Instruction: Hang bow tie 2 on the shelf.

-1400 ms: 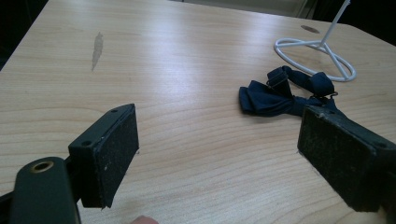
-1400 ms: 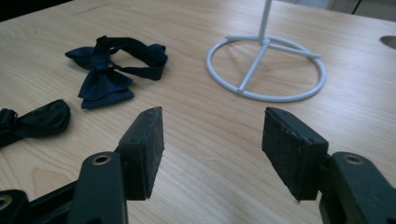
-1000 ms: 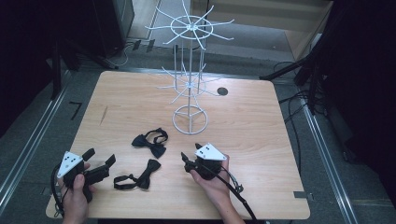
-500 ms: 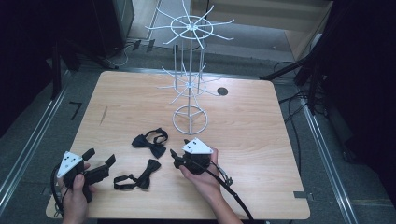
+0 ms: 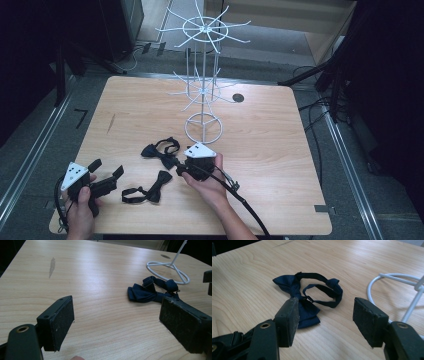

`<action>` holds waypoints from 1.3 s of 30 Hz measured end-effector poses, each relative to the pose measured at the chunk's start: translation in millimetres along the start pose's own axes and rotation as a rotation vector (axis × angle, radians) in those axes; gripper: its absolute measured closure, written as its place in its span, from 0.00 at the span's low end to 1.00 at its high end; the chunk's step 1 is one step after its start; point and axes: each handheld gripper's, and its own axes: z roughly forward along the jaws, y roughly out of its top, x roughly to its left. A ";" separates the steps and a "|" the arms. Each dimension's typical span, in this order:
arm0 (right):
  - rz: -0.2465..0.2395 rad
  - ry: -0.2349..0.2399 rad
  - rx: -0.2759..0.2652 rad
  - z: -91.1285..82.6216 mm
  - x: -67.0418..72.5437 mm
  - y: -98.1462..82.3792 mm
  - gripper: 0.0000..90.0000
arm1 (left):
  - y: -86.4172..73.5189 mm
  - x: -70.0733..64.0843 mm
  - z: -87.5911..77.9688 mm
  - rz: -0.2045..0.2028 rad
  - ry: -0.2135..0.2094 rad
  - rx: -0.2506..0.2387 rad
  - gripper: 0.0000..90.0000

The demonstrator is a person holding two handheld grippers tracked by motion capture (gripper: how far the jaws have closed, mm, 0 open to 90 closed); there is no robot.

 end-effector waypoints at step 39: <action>-0.052 0.076 0.175 63.1 19.8 9.5 0.59 | 0.7 0.0 1.5 -0.003 0.001 0.012 0.15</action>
